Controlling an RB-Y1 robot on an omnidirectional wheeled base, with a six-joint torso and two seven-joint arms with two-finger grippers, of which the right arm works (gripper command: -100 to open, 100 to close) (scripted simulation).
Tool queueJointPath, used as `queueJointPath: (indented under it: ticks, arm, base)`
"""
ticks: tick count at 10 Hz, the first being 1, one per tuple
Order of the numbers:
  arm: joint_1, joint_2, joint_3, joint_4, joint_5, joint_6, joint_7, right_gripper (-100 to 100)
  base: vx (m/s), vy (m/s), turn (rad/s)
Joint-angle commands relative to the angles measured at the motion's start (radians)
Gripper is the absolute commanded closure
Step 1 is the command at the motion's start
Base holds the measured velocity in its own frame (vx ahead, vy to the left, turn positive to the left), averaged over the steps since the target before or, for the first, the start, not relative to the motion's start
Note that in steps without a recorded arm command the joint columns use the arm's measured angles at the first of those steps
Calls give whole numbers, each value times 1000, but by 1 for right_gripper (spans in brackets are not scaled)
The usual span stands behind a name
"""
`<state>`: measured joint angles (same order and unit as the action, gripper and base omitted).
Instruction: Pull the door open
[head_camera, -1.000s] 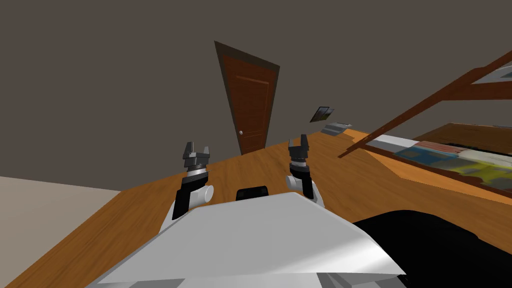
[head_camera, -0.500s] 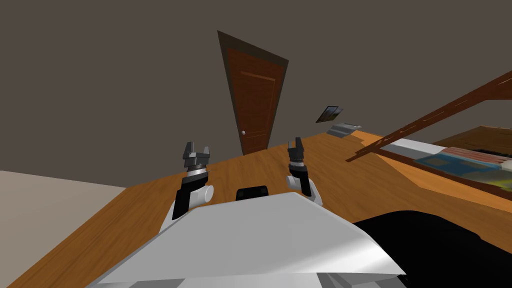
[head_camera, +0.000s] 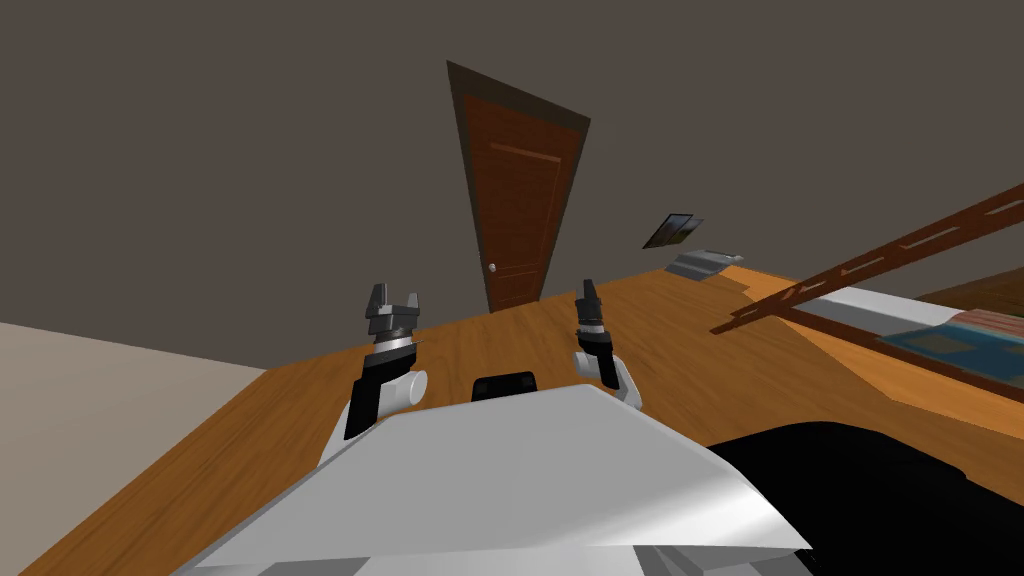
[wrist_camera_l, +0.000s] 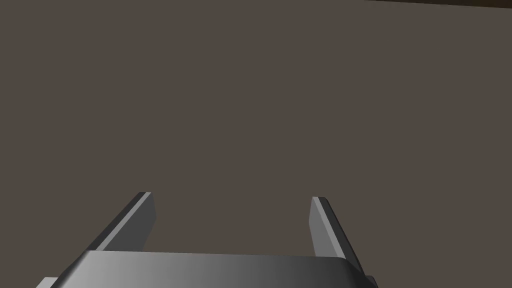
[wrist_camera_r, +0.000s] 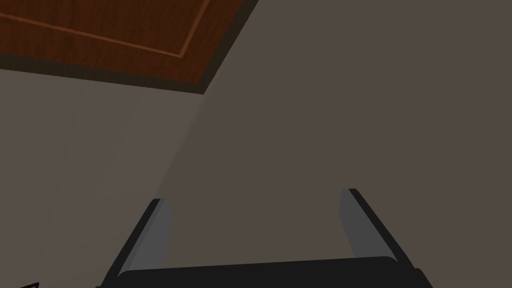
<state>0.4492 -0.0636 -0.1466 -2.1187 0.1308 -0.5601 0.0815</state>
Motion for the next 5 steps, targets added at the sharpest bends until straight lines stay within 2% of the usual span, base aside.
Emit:
queueJointPath:
  ticks: [1,5]
  arm:
    - [-8,-3,-9,33,11,-10,30,-100]
    - [-27,-13,-36,107,38,-27,100,-100]
  base:
    - [98,38,70]
    - [97,38,78]
